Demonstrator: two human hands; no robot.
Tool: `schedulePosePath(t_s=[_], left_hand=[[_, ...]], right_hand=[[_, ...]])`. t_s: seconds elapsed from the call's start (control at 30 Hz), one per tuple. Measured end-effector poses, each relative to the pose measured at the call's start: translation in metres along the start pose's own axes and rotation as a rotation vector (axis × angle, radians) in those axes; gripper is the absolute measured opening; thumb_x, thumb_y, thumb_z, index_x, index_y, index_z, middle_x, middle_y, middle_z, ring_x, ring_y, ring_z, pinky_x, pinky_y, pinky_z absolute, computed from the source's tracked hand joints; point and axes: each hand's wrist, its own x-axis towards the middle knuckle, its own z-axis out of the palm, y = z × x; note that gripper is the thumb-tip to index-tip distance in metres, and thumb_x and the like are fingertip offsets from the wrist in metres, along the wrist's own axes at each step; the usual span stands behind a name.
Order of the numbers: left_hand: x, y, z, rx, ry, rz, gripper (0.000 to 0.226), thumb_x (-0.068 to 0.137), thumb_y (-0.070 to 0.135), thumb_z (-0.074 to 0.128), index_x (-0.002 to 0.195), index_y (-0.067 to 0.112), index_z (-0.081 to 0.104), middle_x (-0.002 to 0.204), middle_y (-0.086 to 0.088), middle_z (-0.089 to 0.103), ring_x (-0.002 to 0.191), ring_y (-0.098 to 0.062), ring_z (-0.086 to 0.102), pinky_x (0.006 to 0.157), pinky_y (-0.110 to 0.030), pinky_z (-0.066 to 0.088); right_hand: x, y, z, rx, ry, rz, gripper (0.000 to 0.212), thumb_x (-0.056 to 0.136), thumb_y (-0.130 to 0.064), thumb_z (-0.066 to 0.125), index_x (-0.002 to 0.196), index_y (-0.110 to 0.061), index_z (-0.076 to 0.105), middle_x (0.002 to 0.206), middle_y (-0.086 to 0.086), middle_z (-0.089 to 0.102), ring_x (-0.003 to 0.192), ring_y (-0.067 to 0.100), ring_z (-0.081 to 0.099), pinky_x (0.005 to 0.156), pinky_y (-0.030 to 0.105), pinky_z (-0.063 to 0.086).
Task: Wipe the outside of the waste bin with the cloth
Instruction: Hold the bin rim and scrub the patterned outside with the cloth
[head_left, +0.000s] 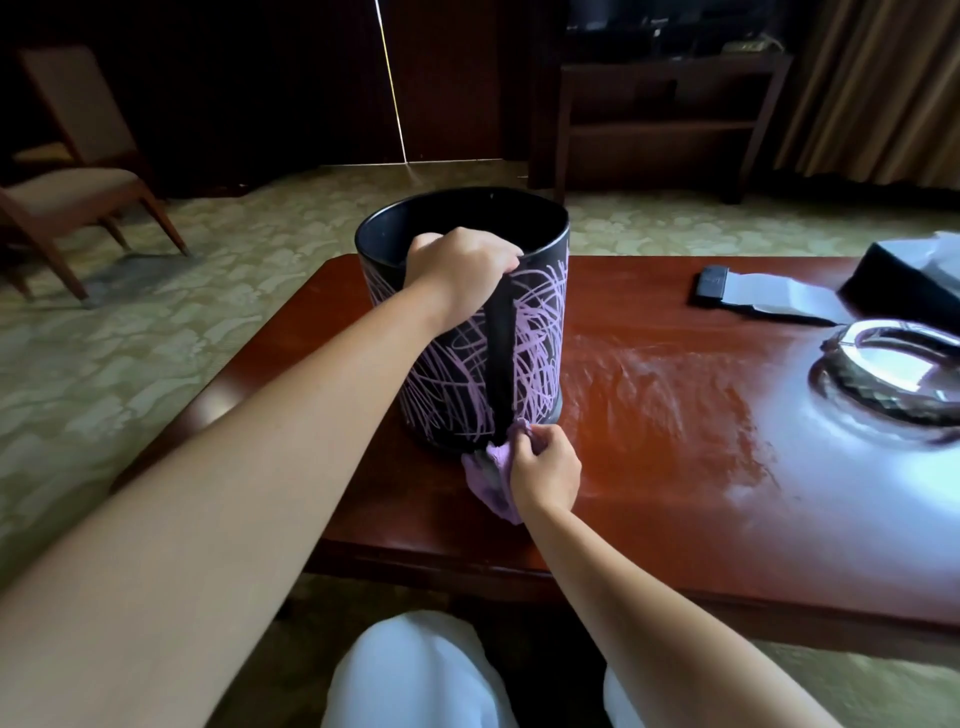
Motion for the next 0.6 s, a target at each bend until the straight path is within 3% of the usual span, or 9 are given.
schedulePosePath(t_s=[0.1, 0.2, 0.4, 0.5, 0.6], left_hand=[[-0.0025, 0.0001, -0.0009, -0.108, 0.008, -0.007, 0.029, 0.095, 0.016, 0.044, 0.106, 0.016, 0.070, 0.115, 0.004, 0.066, 0.114, -0.008, 0.051, 0.108, -0.030, 0.026], [-0.0043, 0.0007, 0.0008, -0.115, 0.024, 0.006, 0.030, 0.094, 0.017, 0.043, 0.102, 0.016, 0.072, 0.110, 0.004, 0.068, 0.110, -0.010, 0.053, 0.106, -0.033, 0.028], [-0.0055, 0.0007, 0.0025, -0.132, 0.048, -0.002, 0.052, 0.072, 0.041, 0.034, 0.095, 0.020, 0.074, 0.104, 0.007, 0.070, 0.105, -0.014, 0.055, 0.103, -0.037, 0.030], [-0.0051, -0.0006, 0.0022, -0.120, 0.044, 0.014, 0.051, 0.073, 0.041, 0.031, 0.091, 0.022, 0.075, 0.099, 0.007, 0.071, 0.102, -0.016, 0.056, 0.101, -0.039, 0.032], [-0.0065, -0.0028, 0.0023, -0.079, 0.017, 0.102, 0.050, 0.078, 0.036, 0.029, 0.088, 0.019, 0.075, 0.096, 0.003, 0.071, 0.099, -0.018, 0.059, 0.097, -0.041, 0.036]], right_hand=[[0.0007, 0.0021, -0.0009, -0.090, -0.018, 0.027, 0.025, 0.094, -0.037, 0.051, 0.100, -0.016, 0.063, 0.101, 0.001, 0.069, 0.098, 0.022, 0.060, 0.068, 0.024, 0.032], [-0.0017, 0.0004, -0.0037, -0.021, 0.021, -0.043, 0.023, 0.093, -0.037, 0.053, 0.097, -0.017, 0.064, 0.097, -0.001, 0.070, 0.093, 0.021, 0.062, 0.067, 0.024, 0.033], [0.0049, 0.0055, -0.0076, -0.131, -0.042, -0.006, 0.022, 0.093, -0.035, 0.051, 0.096, -0.017, 0.063, 0.101, 0.001, 0.069, 0.097, 0.022, 0.061, 0.069, 0.024, 0.033], [0.0006, 0.0036, -0.0088, -0.021, -0.008, -0.082, 0.017, 0.091, -0.033, 0.055, 0.093, -0.018, 0.063, 0.094, -0.001, 0.070, 0.090, 0.021, 0.062, 0.066, 0.023, 0.034], [-0.0025, 0.0057, -0.0080, -0.035, -0.016, -0.037, 0.015, 0.091, -0.030, 0.055, 0.094, -0.017, 0.062, 0.094, 0.000, 0.068, 0.090, 0.023, 0.061, 0.066, 0.025, 0.034]])
